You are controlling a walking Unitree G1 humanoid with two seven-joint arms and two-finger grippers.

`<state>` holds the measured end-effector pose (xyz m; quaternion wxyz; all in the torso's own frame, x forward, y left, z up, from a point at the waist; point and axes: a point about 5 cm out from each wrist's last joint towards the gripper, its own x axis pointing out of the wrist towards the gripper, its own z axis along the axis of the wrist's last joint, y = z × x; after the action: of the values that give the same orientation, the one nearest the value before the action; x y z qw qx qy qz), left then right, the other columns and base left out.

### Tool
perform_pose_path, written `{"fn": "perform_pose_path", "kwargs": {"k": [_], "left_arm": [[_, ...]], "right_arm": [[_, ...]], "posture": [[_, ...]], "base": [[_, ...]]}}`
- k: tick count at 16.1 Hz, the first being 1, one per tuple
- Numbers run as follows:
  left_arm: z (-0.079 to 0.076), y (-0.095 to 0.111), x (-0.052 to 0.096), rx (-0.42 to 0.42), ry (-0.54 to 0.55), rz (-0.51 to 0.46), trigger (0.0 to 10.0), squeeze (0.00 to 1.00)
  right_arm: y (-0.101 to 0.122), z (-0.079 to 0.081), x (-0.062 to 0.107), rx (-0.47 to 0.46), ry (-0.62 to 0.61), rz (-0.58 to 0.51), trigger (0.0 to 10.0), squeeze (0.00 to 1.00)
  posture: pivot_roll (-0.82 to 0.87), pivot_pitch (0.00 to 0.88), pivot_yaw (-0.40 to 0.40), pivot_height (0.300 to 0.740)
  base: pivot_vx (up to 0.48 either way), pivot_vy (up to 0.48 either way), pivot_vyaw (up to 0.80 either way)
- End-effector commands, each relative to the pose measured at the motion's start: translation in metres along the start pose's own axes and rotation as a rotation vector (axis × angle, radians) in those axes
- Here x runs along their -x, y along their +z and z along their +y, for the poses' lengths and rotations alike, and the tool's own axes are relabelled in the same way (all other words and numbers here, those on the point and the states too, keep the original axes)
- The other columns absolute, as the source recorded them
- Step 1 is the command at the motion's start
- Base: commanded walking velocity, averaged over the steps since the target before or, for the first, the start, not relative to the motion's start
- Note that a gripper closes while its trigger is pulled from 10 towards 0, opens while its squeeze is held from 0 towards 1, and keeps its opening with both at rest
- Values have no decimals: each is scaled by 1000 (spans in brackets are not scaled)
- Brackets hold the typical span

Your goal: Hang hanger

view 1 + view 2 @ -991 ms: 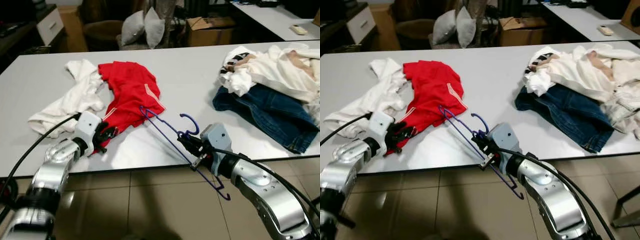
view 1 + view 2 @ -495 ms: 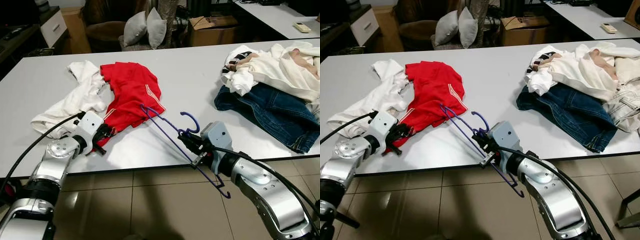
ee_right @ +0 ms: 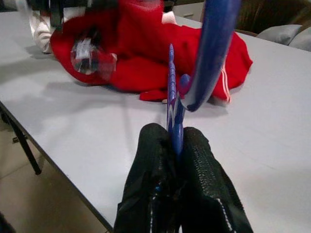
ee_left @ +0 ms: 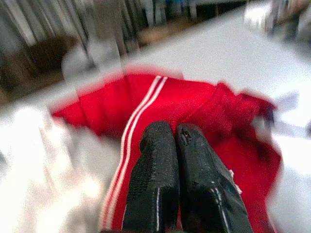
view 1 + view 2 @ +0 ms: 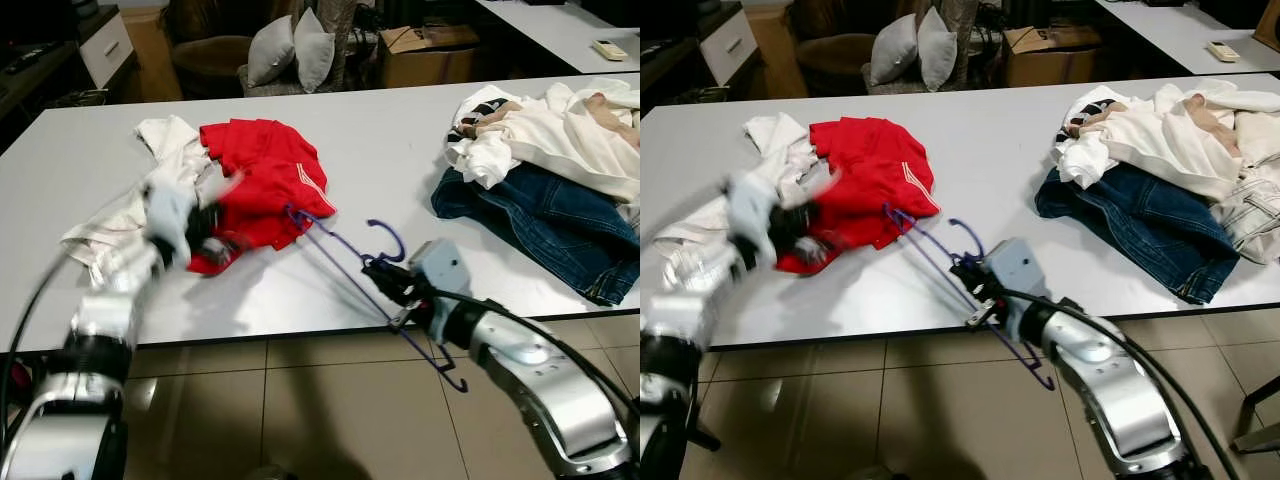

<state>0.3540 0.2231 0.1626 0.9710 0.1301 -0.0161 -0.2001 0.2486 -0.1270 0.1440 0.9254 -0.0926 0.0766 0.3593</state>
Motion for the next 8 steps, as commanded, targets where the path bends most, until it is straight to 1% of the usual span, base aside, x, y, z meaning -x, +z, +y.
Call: {"fn": "perform_pose_path", "kwargs": {"k": [1, 3, 4, 5, 6, 7, 8], "left_arm": [[9, 22, -2, -38, 24, -82, 0, 0], [14, 60, -7, -114, 6, -188, 0, 0], [15, 65, -7, -127, 0, -198, 0, 0], [13, 76, -8, -158, -22, -213, 0, 0], [10, 86, -9, -184, -43, -228, 0, 0], [5, 94, -10, -224, -67, -231, 0, 0], [2, 95, -10, -241, -80, -228, 0, 0]], "right_arm": [[6, 0, 3, -4, 13, -33, 10000, 0], [12, 5, 9, -46, 88, -85, 10000, 0], [13, 6, 9, -50, 100, -91, 10000, 0], [14, 8, 10, -85, 109, -117, 10000, 0], [17, 7, 9, -151, 103, -160, 10000, 0], [22, 9, 7, -221, 129, -202, 10000, 0], [24, 9, 6, -238, 135, -211, 10000, 0]], "posture": [[-69, 0, 97, 740], [-66, 0, 104, 740], [-65, 0, 105, 740], [-63, 0, 106, 740], [-55, 0, 103, 740], [-51, 0, 101, 740], [-49, 0, 100, 740]], "base": [[0, 0, 0], [0, 0, 0], [0, 0, 0], [0, 0, 0], [0, 0, 0], [0, 0, 0], [0, 0, 0]]}}
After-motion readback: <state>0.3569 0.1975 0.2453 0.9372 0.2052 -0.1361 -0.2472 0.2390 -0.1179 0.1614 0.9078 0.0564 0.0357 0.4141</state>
